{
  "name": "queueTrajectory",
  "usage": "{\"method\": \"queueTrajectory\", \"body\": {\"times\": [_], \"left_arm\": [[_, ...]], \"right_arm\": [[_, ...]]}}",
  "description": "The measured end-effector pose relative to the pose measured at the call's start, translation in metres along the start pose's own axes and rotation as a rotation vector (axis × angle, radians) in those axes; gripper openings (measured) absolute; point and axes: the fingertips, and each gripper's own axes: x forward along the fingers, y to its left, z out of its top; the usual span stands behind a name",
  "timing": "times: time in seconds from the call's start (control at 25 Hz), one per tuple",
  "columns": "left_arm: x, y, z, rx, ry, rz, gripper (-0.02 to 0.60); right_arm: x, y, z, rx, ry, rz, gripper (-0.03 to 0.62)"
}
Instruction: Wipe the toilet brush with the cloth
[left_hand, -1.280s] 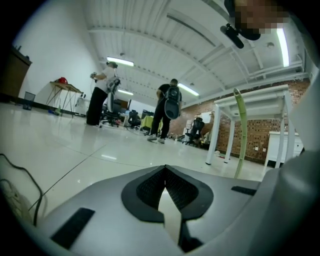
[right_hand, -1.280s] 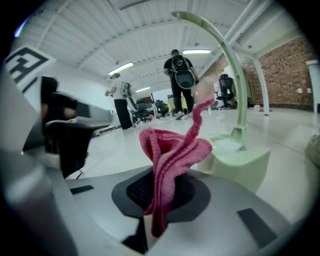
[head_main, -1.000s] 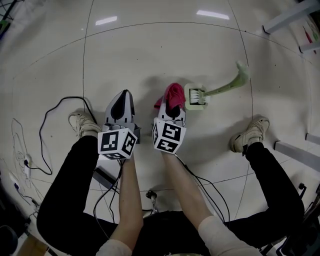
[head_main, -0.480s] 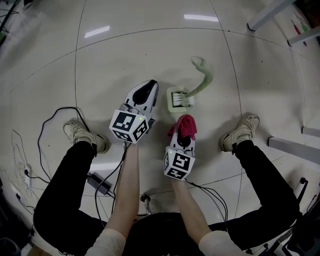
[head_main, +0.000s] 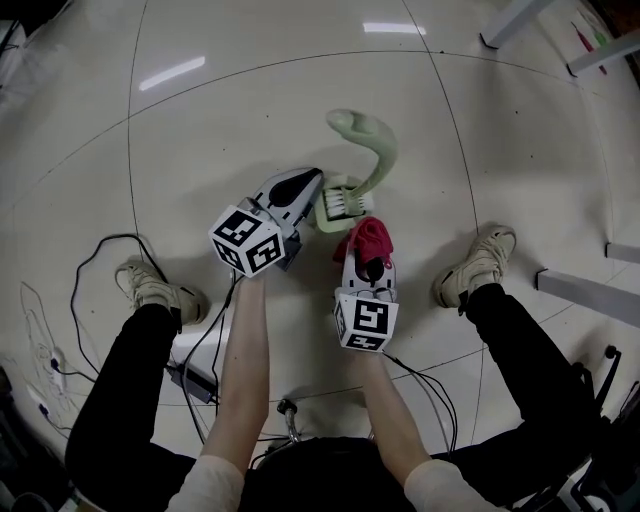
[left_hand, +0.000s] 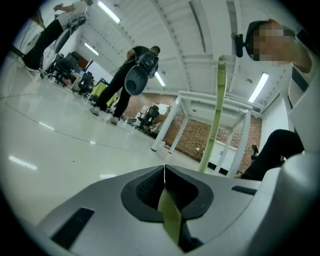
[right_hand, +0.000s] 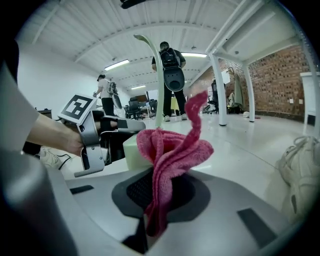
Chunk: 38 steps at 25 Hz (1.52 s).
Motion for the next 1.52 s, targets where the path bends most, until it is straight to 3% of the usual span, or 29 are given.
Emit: {"method": "queueTrajectory", "body": {"times": [0.4,0.64,0.8,0.88,0.96,1.12,1.24,1.52], "left_arm": [[-0.029,-0.035,-0.022,0.019,0.095,-0.085,0.006],[-0.054,-0.071,-0.043,-0.026,0.099,-0.067,0.006],[-0.066,-0.082,-0.043,-0.007,0.084,-0.06,0.006],[-0.068,-0.068,-0.029,0.022,0.055,-0.009,0.008],[-0.062,-0.051,-0.016,0.048,0.053,0.025,0.066],[-0.035,-0.031,-0.006,0.094,0.094,0.009,0.066],[-0.018,-0.032,-0.018,0.12,0.156,-0.02,0.066],[-0.024,-0.051,-0.034,0.011,0.128,-0.077,0.064]], "right_arm": [[0.005,-0.034,0.005,-0.036,0.001,0.049,0.032],[0.02,-0.047,0.027,-0.067,-0.031,0.116,0.032],[0.022,-0.044,0.041,-0.127,-0.037,0.128,0.032],[0.011,-0.043,0.041,-0.105,-0.043,0.108,0.032],[-0.005,-0.042,0.037,-0.06,-0.042,0.077,0.032],[-0.04,-0.025,0.011,0.075,-0.017,0.01,0.032],[-0.045,-0.009,-0.004,0.12,0.007,0.029,0.032],[-0.025,-0.027,0.006,0.083,-0.011,0.064,0.031]]}}
